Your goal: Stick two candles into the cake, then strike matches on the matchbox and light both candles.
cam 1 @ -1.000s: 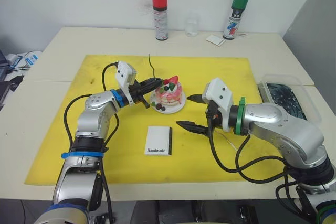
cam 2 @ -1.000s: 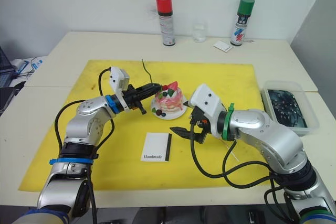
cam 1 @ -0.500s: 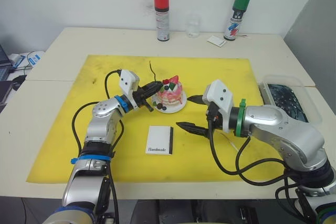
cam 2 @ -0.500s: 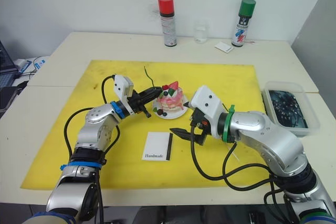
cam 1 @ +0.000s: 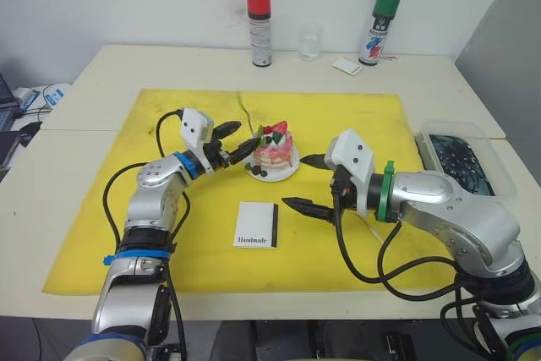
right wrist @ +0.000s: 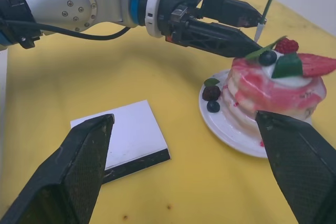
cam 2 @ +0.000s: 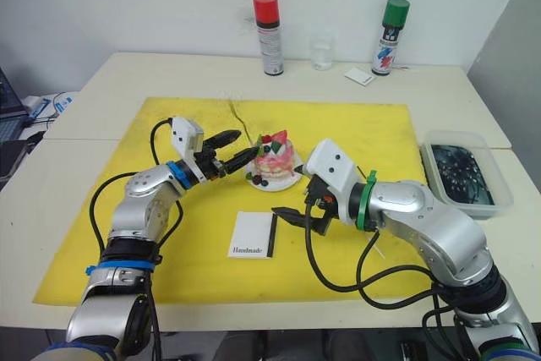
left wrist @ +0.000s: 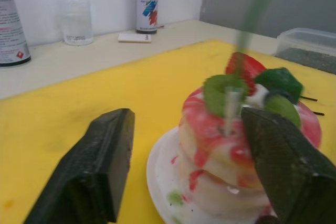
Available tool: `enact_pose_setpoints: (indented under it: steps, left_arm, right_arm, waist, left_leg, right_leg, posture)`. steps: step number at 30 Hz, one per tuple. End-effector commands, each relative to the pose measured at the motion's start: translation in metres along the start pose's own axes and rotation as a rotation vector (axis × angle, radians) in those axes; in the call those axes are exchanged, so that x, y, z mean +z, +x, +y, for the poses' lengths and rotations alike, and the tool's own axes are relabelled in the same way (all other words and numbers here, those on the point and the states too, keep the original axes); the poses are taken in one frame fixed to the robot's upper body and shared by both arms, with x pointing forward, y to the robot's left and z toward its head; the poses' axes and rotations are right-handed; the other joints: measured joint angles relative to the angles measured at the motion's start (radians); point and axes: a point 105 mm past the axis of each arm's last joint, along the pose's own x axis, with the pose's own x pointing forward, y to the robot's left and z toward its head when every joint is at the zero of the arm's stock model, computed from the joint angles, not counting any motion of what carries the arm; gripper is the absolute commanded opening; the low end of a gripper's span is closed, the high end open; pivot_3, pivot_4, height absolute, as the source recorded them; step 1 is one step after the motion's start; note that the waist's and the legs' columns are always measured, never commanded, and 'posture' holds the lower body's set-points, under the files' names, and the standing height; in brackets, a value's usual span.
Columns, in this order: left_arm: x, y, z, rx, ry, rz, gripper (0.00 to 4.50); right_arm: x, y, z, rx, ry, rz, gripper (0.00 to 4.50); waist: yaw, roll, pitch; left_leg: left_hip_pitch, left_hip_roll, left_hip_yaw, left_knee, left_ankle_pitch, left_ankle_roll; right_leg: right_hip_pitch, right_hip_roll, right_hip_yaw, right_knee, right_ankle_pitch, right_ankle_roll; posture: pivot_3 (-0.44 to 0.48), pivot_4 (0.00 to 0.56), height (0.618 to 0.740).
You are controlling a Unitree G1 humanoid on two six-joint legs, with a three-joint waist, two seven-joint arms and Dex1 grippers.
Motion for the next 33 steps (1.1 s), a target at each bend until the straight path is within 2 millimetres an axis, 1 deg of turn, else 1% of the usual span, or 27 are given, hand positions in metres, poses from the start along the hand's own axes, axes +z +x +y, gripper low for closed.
enact_pose_setpoints:
  steps: [1, 5, 8, 9, 11, 12, 15, 18, 21, 23, 25, 28, 33]
  left_arm:
    - [0.026, -0.005, 0.006, 0.016, 0.055, -0.061, 4.48]
    - [0.037, -0.010, 0.005, 0.007, 0.080, -0.066, 4.48]
    - [0.044, -0.028, 0.004, -0.027, 0.106, -0.035, 4.48]
    - [0.047, -0.038, 0.002, -0.067, 0.116, 0.005, 4.48]
    - [0.050, -0.055, -0.006, -0.151, 0.124, 0.097, 4.48]
    - [0.050, -0.060, -0.009, -0.175, 0.122, 0.124, 4.48]
    - [0.052, -0.076, -0.031, -0.311, 0.149, 0.236, 4.48]
    - [0.053, -0.083, -0.057, -0.456, 0.146, 0.297, 4.48]
    - [0.055, -0.081, -0.082, -0.579, 0.144, 0.298, 4.48]
    - [0.053, -0.082, -0.100, -0.668, 0.136, 0.297, 4.48]
    - [0.051, -0.083, -0.115, -0.748, 0.134, 0.275, 4.48]
    - [0.050, -0.081, -0.125, -0.795, 0.150, 0.225, 4.48]
    - [0.044, -0.085, -0.136, -0.864, 0.194, 0.201, 4.48]
  right_arm:
    - [0.017, -0.003, 0.000, -0.013, -0.037, -0.059, 4.50]
    - [0.020, -0.002, -0.002, -0.024, -0.034, -0.075, 4.50]
    - [0.024, -0.005, -0.007, -0.056, -0.045, -0.098, 4.50]
    - [0.027, -0.009, -0.010, -0.075, -0.048, -0.108, 4.50]
    - [0.029, -0.018, -0.014, -0.103, -0.055, -0.125, 4.50]
    - [0.029, -0.021, -0.014, -0.108, -0.058, -0.129, 4.50]
    - [0.023, -0.038, -0.015, -0.136, -0.054, -0.113, 4.50]
    - [0.009, -0.057, -0.017, -0.181, -0.039, -0.061, 4.50]
    - [-0.017, -0.077, -0.014, -0.228, -0.055, 0.060, 4.50]
    - [-0.031, -0.084, -0.009, -0.236, -0.041, 0.107, 4.50]
    - [-0.048, -0.089, -0.005, -0.257, -0.019, 0.152, 4.50]
    - [-0.077, -0.097, -0.003, -0.309, -0.015, 0.230, 4.50]
    - [-0.102, -0.094, 0.000, -0.389, 0.050, 0.240, 4.50]
  waist:
    - [0.000, 0.000, 0.000]
    - [0.000, 0.000, 0.000]
    - [-0.002, 0.000, 0.000]
    - [-0.005, 0.000, 0.000]
    - [-0.012, 0.000, 0.001]
    - [-0.011, 0.000, 0.001]
    - [-0.003, 0.000, 0.001]
    - [0.005, 0.001, 0.001]
    - [0.008, 0.000, 0.001]
    - [0.003, 0.000, 0.001]
    - [-0.002, 0.001, 0.001]
    - [-0.005, 0.001, 0.001]
    - [-0.007, 0.001, 0.001]
  left_leg:
    - [0.000, 0.000, 0.000, 0.000, 0.000, 0.000]
    - [0.000, 0.000, 0.000, 0.000, 0.000, 0.000]
    - [0.000, 0.000, 0.001, 0.000, 0.000, 0.000]
    - [0.000, 0.000, 0.001, 0.000, 0.000, 0.000]
    - [0.000, 0.001, 0.001, -0.001, 0.000, 0.000]
    - [0.000, 0.001, 0.001, -0.002, 0.000, 0.000]
    - [0.000, 0.001, 0.000, -0.003, 0.000, 0.000]
    - [0.000, 0.000, 0.000, -0.004, 0.000, 0.000]
    - [0.000, 0.000, 0.001, -0.004, 0.000, 0.000]
    - [0.000, -0.001, 0.002, -0.004, 0.000, 0.000]
    - [0.000, 0.000, 0.002, -0.004, 0.000, 0.000]
    - [0.001, 0.001, 0.002, -0.004, 0.000, 0.000]
    - [0.004, 0.001, 0.002, -0.004, 0.000, 0.000]
  right_leg:
    - [0.000, 0.000, 0.000, 0.000, 0.000, 0.000]
    - [0.000, 0.000, 0.000, 0.000, 0.000, 0.000]
    - [0.000, 0.000, 0.001, 0.000, 0.000, 0.000]
    - [0.000, 0.000, 0.001, 0.000, 0.000, 0.000]
    - [-0.001, 0.000, 0.002, 0.000, 0.000, 0.000]
    - [-0.002, 0.000, 0.002, 0.000, 0.000, -0.001]
    - [-0.001, 0.000, 0.000, 0.000, -0.001, -0.002]
    - [-0.001, -0.001, 0.000, -0.002, -0.002, -0.003]
    - [-0.001, -0.003, 0.000, -0.003, -0.002, -0.003]
    - [0.000, -0.003, 0.001, -0.004, -0.002, -0.002]
    - [0.000, -0.001, 0.001, -0.004, -0.003, 0.000]
    - [0.000, 0.001, 0.002, -0.003, -0.005, 0.002]
    - [0.000, 0.002, 0.005, -0.001, -0.005, 0.002]
  posture:
    - [0.000, 0.150, 0.740]
    - [0.000, 0.150, 0.740]
    - [0.000, 0.150, 0.740]
    - [0.000, 0.150, 0.740]
    - [0.000, 0.150, 0.740]
    - [0.000, 0.150, 0.740]
    - [0.000, 0.150, 0.740]
    - [0.000, 0.150, 0.740]
    - [0.000, 0.150, 0.740]
    - [0.000, 0.150, 0.740]
    - [0.000, 0.150, 0.740]
    - [0.000, 0.150, 0.740]
    - [0.000, 0.150, 0.740]
